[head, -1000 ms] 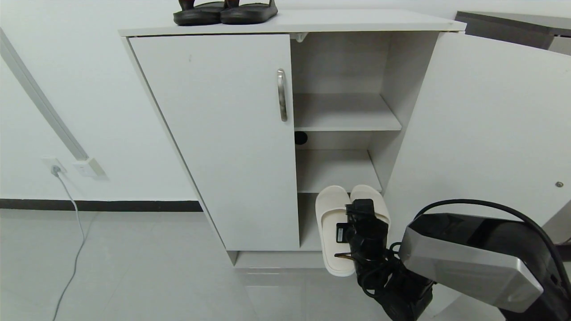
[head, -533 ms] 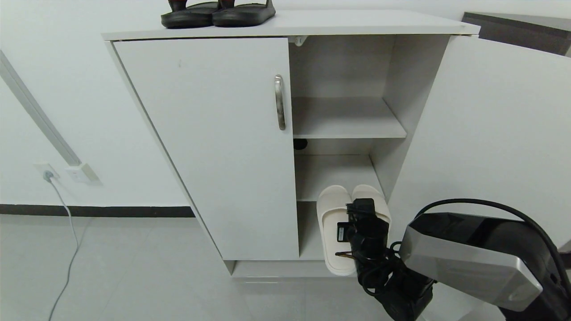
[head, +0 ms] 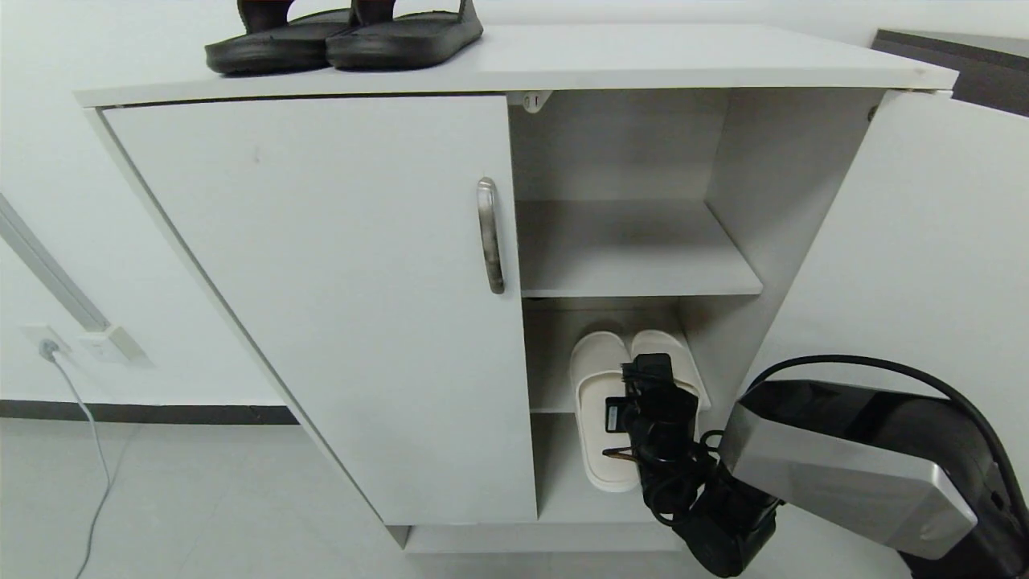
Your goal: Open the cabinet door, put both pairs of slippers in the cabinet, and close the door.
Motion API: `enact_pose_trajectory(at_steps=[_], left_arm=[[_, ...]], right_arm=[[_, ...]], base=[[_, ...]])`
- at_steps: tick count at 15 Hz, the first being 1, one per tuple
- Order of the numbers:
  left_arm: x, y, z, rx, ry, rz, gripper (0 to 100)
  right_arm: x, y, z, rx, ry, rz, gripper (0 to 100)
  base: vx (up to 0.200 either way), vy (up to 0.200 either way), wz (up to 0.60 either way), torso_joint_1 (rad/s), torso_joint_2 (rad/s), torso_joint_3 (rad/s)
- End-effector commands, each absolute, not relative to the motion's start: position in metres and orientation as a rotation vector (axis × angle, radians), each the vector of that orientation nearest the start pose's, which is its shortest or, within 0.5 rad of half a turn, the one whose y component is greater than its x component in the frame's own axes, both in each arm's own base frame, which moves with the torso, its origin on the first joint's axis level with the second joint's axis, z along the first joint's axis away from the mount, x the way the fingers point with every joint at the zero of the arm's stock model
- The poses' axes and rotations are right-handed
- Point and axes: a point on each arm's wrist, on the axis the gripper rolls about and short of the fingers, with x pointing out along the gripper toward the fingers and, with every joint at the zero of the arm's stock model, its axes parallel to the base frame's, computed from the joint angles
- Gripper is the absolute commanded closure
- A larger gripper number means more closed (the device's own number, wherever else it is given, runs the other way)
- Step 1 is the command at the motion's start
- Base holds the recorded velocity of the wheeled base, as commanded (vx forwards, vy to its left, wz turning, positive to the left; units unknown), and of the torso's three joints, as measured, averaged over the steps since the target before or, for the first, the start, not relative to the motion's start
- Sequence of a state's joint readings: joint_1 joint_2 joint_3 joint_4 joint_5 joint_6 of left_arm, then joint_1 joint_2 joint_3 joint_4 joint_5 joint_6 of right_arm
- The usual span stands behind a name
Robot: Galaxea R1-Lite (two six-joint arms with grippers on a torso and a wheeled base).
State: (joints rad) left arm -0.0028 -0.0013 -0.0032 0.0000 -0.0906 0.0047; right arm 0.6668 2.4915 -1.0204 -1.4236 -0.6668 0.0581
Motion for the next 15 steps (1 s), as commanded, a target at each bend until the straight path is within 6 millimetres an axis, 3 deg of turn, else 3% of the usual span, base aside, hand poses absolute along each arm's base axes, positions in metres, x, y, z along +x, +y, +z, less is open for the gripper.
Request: enact_pose_trajectory(at_steps=[1,15], left_arm=[[-0.023,-0.002,0.076,0.005,-0.003,-0.094,100],[-0.023,-0.002,0.076,0.003,-0.003,-0.092,100]], right_arm=[[0.350,0.254,0.012,0.029,0.038,0.000,100],[0.423,0.276,0.045,0.027,0.069,-0.006,100]], base=[[0.000,0.000,0.00,0.000,0.00,0.000],[0.000,0.000,0.00,0.000,0.00,0.000]])
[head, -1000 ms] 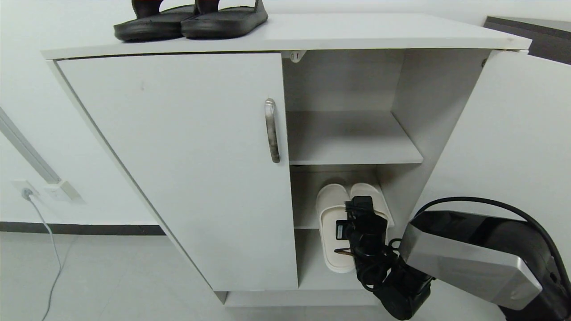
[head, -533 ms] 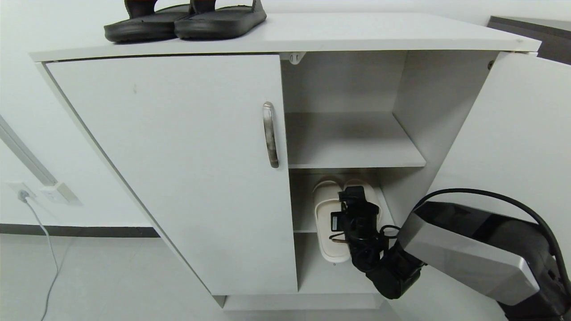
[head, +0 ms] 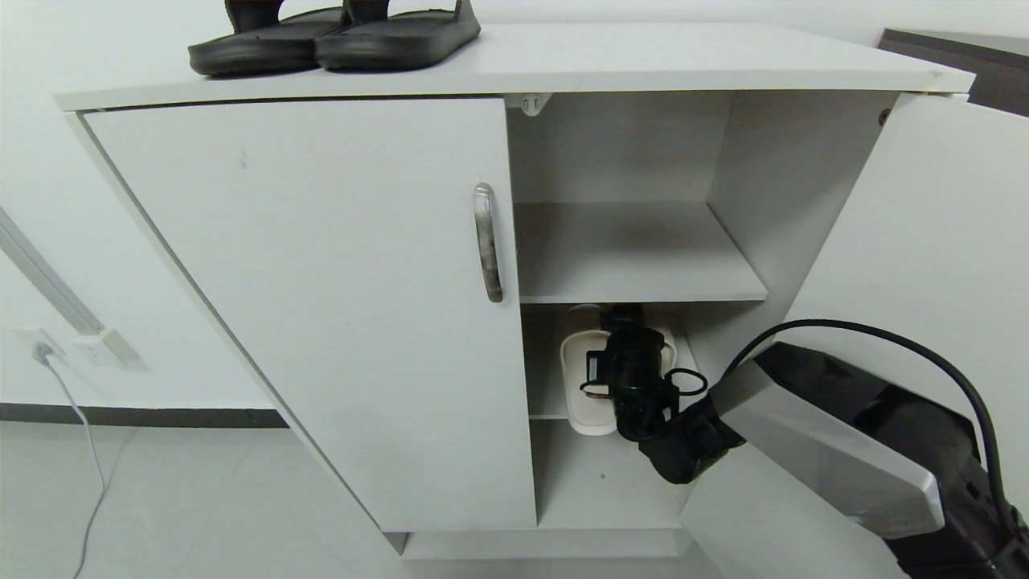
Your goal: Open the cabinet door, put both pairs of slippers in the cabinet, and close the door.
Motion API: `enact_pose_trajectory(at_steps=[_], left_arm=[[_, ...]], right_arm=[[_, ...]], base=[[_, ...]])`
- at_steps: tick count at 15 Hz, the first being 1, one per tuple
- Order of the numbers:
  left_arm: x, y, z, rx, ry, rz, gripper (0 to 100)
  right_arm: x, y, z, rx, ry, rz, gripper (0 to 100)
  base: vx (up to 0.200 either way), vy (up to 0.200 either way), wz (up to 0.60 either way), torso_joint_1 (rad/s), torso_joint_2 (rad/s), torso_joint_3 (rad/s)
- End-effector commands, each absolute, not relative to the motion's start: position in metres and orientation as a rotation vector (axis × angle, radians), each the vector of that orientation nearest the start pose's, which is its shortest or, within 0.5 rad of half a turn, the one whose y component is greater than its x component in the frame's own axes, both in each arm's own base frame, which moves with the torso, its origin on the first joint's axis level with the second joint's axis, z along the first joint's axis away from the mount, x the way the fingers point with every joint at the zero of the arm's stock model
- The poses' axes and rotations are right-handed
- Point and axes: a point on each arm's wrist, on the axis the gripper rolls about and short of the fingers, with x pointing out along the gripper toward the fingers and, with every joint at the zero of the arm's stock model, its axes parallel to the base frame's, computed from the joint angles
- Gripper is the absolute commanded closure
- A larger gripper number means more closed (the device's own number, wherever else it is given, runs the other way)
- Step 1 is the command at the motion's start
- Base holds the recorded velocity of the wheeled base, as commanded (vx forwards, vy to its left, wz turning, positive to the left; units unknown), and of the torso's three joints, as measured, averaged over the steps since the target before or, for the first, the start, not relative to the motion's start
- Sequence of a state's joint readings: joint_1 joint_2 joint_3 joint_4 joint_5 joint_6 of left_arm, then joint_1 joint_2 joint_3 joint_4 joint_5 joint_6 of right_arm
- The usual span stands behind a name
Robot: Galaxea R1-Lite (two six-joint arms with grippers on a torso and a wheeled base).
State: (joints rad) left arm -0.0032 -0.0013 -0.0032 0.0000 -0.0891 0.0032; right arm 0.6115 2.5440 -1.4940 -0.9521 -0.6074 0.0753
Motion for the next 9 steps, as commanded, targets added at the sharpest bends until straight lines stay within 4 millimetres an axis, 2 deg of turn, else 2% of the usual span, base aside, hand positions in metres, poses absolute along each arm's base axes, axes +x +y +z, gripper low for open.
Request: enact_pose_trajectory(at_steps=[1,9], left_arm=[[-0.023,-0.002,0.076,0.003,-0.002,-0.092,100],[-0.023,-0.002,0.076,0.003,-0.002,-0.089,100]], right_arm=[[0.427,0.278,0.044,0.031,0.064,-0.009,100],[0.448,0.271,0.032,0.017,0.085,-0.042,100]], base=[[0.000,0.000,0.00,0.000,0.00,0.000],[0.000,0.000,0.00,0.000,0.00,0.000]])
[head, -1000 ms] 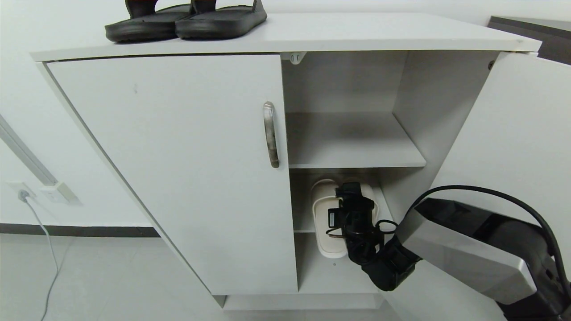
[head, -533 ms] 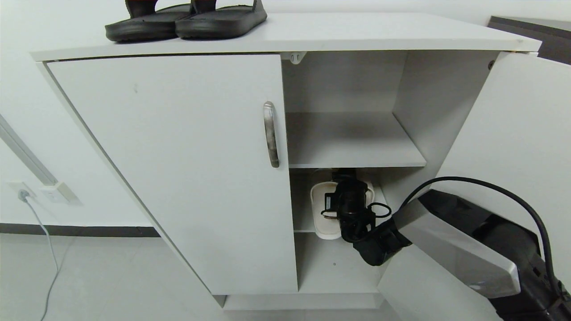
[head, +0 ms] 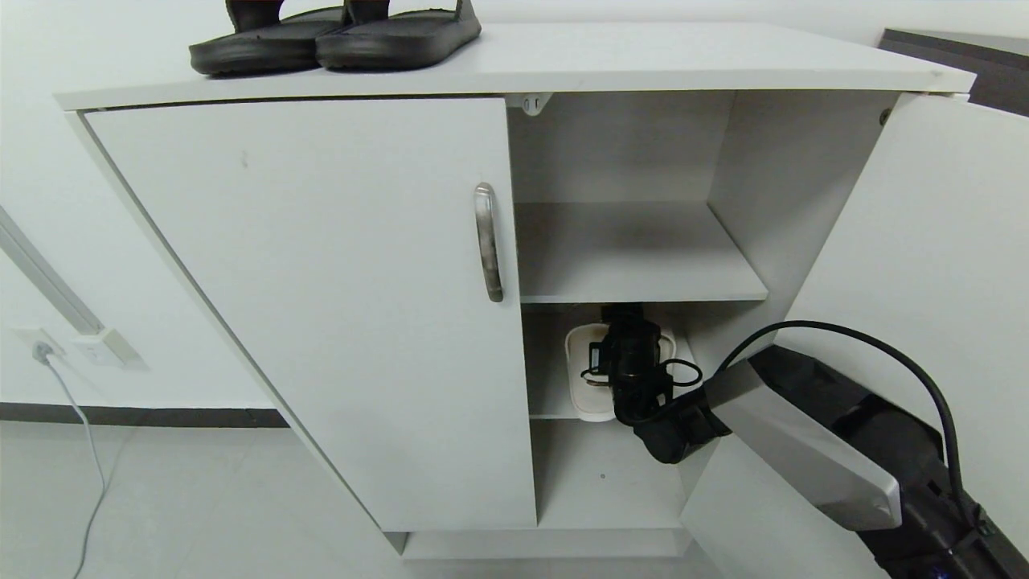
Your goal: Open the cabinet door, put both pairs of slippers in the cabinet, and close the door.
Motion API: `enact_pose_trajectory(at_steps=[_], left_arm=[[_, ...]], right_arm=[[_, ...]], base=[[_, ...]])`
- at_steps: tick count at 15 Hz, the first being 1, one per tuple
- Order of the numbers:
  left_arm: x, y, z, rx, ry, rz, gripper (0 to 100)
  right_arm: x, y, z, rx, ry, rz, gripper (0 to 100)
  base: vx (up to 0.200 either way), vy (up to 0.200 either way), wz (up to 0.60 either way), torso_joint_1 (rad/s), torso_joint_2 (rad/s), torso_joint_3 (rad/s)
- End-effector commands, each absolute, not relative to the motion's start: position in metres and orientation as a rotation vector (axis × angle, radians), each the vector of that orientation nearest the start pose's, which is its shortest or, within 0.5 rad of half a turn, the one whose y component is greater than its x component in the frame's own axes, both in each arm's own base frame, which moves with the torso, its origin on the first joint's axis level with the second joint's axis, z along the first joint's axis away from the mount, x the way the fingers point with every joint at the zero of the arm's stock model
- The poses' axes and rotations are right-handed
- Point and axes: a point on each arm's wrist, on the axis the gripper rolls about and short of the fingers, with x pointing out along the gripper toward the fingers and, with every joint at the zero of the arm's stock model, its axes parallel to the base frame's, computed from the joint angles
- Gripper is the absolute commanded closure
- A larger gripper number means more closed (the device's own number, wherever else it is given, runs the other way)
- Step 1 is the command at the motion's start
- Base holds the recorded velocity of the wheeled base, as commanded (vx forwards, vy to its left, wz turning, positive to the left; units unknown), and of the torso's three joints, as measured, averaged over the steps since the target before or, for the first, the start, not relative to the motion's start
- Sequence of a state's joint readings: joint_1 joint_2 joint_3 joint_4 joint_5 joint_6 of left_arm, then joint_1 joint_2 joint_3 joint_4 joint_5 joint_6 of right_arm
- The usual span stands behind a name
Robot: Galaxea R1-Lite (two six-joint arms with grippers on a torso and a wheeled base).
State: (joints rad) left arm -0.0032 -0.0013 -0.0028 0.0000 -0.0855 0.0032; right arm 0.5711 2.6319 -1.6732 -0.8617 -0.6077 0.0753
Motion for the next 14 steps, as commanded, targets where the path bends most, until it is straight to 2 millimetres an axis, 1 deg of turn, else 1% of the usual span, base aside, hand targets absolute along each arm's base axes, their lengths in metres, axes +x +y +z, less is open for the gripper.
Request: enact_pose_trajectory(at_steps=[1,3,4,6,7,10,14], left_arm=[[-0.023,-0.002,0.076,0.003,-0.003,-0.089,100],[-0.023,-0.002,0.076,0.003,-0.003,-0.089,100],[-0.023,-0.002,0.076,0.003,-0.003,-0.089,100],[-0.023,-0.002,0.076,0.003,-0.003,-0.089,100],[-0.023,-0.002,0.076,0.003,-0.003,-0.089,100],[-0.023,-0.002,0.076,0.003,-0.002,-0.089,100],[-0.023,-0.002,0.076,0.005,-0.003,-0.089,100]], right_arm=[[0.448,0.271,0.031,0.016,0.087,-0.042,0],[0.447,0.271,0.028,0.012,0.093,-0.042,0],[0.443,0.269,0.026,0.002,0.108,-0.041,0],[0.427,0.268,0.032,-0.002,0.112,-0.026,0],[0.424,0.267,0.033,0.002,0.107,-0.024,0],[0.396,0.262,0.043,0.002,0.104,-0.007,0],[0.348,0.259,0.064,0.004,0.096,0.047,0]], base=[[0.000,0.000,0.00,0.000,0.00,0.000],[0.000,0.000,0.00,0.000,0.00,0.000],[0.000,0.000,0.00,0.000,0.00,0.000],[0.000,0.000,0.00,0.000,0.00,0.000],[0.000,0.000,0.00,0.000,0.00,0.000],[0.000,0.000,0.00,0.000,0.00,0.000],[0.000,0.000,0.00,0.000,0.00,0.000]])
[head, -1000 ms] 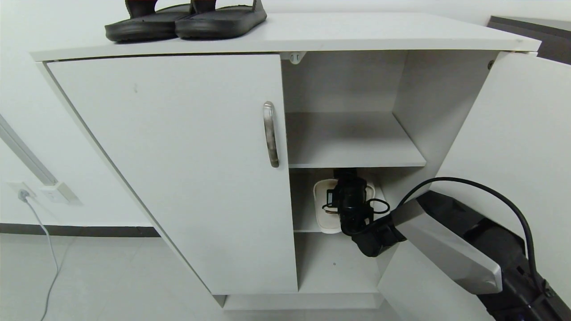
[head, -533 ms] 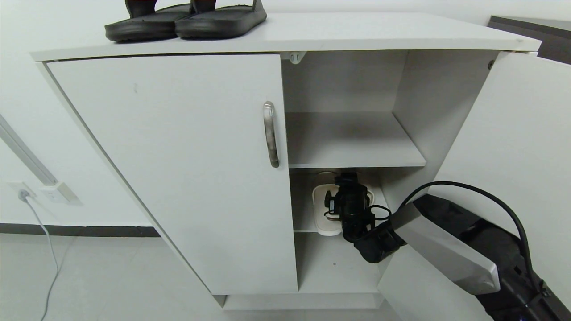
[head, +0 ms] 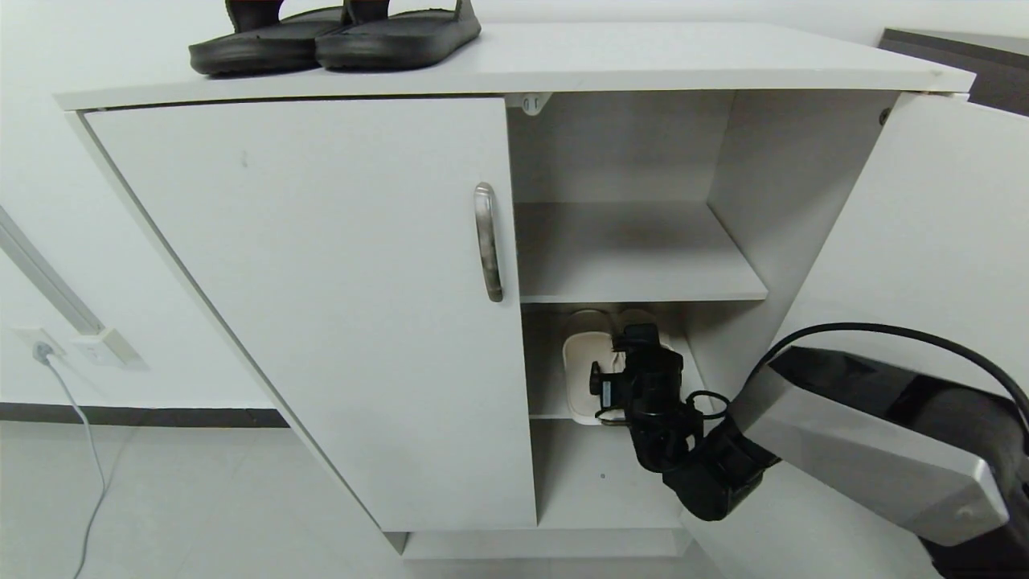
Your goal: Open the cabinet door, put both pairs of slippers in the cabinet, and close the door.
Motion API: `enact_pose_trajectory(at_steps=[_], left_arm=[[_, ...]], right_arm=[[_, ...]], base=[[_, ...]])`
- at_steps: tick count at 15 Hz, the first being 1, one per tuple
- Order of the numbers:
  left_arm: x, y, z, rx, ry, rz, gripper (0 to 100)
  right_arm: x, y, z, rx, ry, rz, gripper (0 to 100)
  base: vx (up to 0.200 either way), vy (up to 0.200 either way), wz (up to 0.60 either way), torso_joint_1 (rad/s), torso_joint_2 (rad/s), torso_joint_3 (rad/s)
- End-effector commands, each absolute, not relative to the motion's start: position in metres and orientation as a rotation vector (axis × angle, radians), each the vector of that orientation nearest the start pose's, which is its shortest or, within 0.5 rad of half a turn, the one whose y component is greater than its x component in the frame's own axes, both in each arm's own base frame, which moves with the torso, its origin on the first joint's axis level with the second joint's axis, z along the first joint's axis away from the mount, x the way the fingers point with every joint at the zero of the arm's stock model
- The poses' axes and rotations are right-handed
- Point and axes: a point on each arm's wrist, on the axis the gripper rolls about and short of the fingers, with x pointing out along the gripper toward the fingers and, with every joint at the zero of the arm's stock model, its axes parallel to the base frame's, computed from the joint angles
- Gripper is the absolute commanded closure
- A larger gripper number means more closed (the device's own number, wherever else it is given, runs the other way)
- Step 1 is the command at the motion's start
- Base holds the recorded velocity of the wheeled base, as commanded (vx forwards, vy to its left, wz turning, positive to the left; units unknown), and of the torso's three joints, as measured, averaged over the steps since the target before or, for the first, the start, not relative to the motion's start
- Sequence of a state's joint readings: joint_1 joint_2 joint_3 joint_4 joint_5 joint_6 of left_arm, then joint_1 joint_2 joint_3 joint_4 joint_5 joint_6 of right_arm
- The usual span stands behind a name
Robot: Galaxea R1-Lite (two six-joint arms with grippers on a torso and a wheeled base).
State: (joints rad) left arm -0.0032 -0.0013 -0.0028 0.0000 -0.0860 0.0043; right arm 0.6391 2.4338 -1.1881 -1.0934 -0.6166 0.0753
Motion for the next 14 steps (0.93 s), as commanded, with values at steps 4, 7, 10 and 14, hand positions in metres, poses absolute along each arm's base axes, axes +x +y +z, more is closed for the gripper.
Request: enact_pose_trajectory(at_steps=[4,7,10,14], left_arm=[[-0.023,-0.002,0.076,0.005,-0.002,-0.089,100],[-0.023,-0.002,0.076,0.005,-0.003,-0.089,100],[-0.023,-0.002,0.076,0.005,-0.003,-0.087,100],[-0.023,-0.002,0.076,0.005,-0.003,-0.087,100]], right_arm=[[0.297,0.240,0.069,-0.006,0.106,0.094,0],[0.286,0.243,0.061,-0.021,0.124,0.118,0],[0.285,0.245,0.056,-0.028,0.132,0.125,0],[0.284,0.245,0.055,-0.032,0.137,0.122,0]], base=[[0.000,0.000,0.00,0.000,0.00,0.000],[0.000,0.000,0.00,0.000,0.00,0.000],[0.000,0.000,0.00,0.000,0.00,0.000],[0.000,0.000,0.00,0.000,0.00,0.000]])
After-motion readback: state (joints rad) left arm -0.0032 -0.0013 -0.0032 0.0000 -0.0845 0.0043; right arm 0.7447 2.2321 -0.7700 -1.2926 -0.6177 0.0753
